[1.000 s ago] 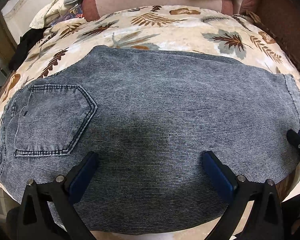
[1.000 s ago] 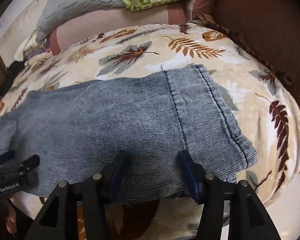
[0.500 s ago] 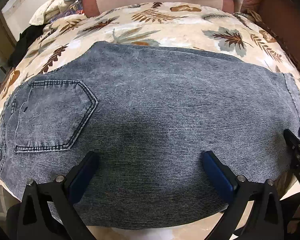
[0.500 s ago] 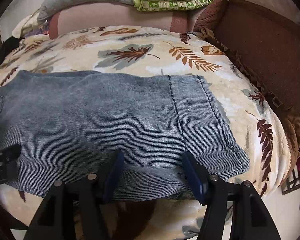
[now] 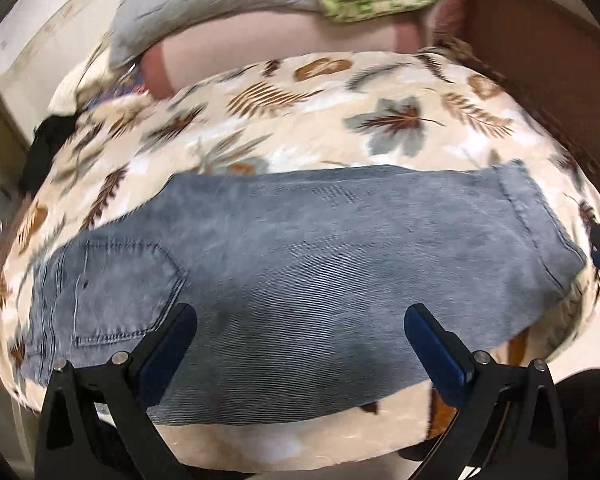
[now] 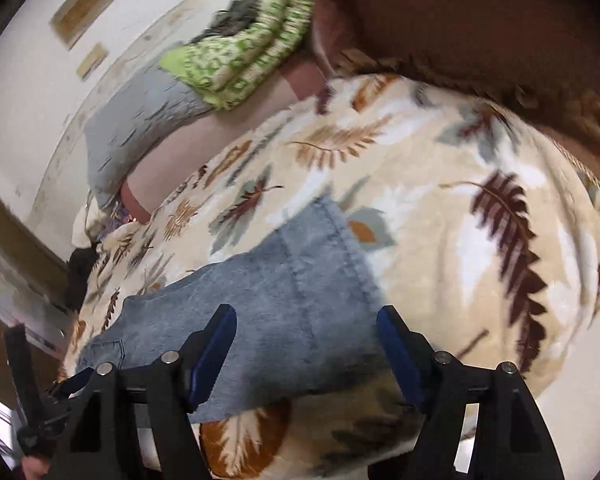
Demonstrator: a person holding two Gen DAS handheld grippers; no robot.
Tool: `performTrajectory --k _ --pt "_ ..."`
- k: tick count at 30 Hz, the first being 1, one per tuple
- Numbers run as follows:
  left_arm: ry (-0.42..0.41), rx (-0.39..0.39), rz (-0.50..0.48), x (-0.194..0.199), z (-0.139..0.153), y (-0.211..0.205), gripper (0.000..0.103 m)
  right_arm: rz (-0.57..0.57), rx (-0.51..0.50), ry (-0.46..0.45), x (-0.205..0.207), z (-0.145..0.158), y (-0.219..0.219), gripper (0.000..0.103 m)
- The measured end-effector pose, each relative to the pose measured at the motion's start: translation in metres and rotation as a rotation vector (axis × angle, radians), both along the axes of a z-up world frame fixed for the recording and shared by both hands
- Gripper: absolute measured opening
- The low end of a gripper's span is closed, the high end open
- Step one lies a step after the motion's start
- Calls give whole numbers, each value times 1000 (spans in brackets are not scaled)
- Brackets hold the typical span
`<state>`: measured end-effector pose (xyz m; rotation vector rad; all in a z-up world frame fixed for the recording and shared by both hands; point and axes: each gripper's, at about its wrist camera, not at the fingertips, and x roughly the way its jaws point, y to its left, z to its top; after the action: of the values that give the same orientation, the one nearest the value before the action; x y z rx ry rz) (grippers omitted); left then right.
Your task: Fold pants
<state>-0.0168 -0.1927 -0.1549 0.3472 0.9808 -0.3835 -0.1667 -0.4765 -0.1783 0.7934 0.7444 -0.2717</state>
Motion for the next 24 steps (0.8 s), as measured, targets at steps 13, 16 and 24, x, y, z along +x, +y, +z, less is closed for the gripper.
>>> performTrajectory --k 13,16,24 --pt "29 6 -52 -11 -7 -19 103 -36 -148 104 18 -4 8 76" --pt "31 12 -44 -8 -10 -19 103 -33 -208 115 21 -1 14 76" --pt "30 29 -60 -10 -15 -28 103 -35 -253 123 21 2 18 76"
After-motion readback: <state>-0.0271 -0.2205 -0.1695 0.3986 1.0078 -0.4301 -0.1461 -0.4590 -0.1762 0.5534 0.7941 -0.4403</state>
